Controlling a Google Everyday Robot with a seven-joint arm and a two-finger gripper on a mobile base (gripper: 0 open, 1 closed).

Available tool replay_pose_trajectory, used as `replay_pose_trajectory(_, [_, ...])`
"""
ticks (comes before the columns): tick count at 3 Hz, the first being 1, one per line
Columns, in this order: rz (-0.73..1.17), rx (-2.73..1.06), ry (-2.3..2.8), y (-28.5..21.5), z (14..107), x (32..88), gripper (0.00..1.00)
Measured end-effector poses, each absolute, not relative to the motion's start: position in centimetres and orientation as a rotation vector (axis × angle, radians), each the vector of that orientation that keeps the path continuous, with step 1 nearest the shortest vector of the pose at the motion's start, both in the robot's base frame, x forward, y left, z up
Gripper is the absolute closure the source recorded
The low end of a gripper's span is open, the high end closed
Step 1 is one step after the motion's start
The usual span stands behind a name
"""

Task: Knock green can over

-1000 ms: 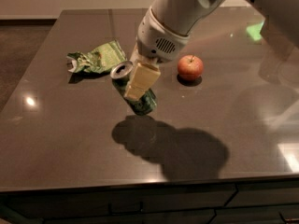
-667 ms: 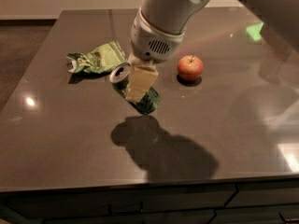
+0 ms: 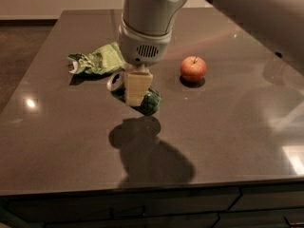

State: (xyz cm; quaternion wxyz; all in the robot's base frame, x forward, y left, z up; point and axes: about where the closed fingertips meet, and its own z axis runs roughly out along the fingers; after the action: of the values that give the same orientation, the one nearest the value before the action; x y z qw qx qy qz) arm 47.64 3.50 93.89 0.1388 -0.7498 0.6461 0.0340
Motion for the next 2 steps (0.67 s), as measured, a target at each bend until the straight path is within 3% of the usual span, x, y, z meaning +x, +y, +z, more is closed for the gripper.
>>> replay_pose_trajectory(1, [0.03, -2.229, 1.852, 4.18, 93.33, 47.82, 0.77])
replay_pose_trajectory(2, [-0.056, -2.268, 1.844, 4.74, 92.76, 47.95, 0.54])
